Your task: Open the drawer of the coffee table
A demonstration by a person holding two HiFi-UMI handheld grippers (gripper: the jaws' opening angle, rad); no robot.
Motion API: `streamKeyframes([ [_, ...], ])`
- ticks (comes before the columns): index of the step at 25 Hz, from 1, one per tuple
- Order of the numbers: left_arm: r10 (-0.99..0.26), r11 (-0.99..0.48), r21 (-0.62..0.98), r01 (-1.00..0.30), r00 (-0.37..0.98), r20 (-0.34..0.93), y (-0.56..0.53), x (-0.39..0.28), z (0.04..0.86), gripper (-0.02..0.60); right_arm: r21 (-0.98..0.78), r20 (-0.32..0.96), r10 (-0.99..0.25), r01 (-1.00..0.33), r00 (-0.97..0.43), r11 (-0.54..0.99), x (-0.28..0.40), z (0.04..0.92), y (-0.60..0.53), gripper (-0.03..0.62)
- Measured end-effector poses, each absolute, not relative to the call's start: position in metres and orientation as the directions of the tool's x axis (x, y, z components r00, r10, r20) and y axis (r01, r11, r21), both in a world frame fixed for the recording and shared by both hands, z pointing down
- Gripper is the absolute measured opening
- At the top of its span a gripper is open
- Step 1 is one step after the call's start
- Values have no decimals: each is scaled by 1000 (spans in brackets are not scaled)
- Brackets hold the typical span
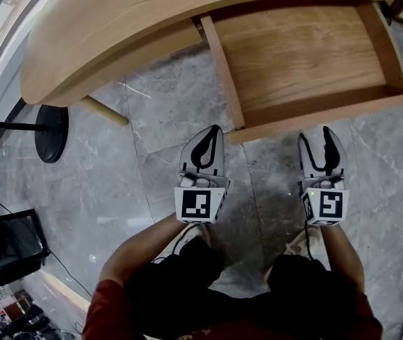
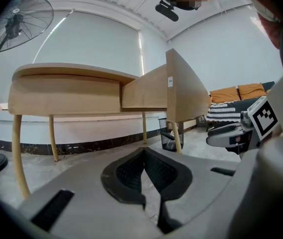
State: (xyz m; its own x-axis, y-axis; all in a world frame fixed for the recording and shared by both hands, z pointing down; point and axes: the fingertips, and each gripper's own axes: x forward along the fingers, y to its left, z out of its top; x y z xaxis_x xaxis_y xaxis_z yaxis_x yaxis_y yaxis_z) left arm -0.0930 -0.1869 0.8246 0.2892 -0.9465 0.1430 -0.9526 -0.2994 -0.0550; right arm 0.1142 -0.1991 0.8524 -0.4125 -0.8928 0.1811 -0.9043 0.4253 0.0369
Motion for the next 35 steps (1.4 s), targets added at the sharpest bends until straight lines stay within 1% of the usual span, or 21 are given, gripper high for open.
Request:
streamKeyframes([
  [10, -945, -301, -49, -952, 291, 150, -188, -92, 828, 8, 24, 184, -893, -906, -411, 422, 115, 856, -201, 225],
  [12, -944, -302, -50, -952, 292, 153, -188, -92, 829, 8, 20, 183, -895, -908, -407, 418, 116, 856, -202, 196],
  [16, -945, -298, -42, -954, 289, 153, -190, -92, 830, 8, 22, 178, -902, -914, -394, 404, 118, 856, -203, 113],
  [18, -944, -302, -46, -952, 292, 151, -191, -92, 830, 8, 28, 176, -906, -918, -384, 395, 119, 856, -204, 35],
  [20, -944, -305, -47, -951, 295, 146, -191, -91, 830, 8, 21, 173, -915, -927, -364, 374, 122, 856, -205, 0],
  [26, -947, -295, -36, -955, 287, 147, -192, -93, 834, 8, 28, 178, -926, -939, -333, 343, 129, 855, -207, -3],
  [29, -939, -322, -73, -944, 309, 152, -194, -87, 833, 8, 38, 173, -908, -918, -383, 394, 125, 845, -208, -3],
  [31, -927, -353, -94, -931, 335, 170, -192, -81, 829, 8, 57, 188, -897, -907, -400, 417, 125, 836, -206, -3],
  [35, -909, -368, -90, -925, 338, 244, -178, -85, 813, 8, 32, 255, -892, -919, -373, 394, 133, 810, -198, -3],
])
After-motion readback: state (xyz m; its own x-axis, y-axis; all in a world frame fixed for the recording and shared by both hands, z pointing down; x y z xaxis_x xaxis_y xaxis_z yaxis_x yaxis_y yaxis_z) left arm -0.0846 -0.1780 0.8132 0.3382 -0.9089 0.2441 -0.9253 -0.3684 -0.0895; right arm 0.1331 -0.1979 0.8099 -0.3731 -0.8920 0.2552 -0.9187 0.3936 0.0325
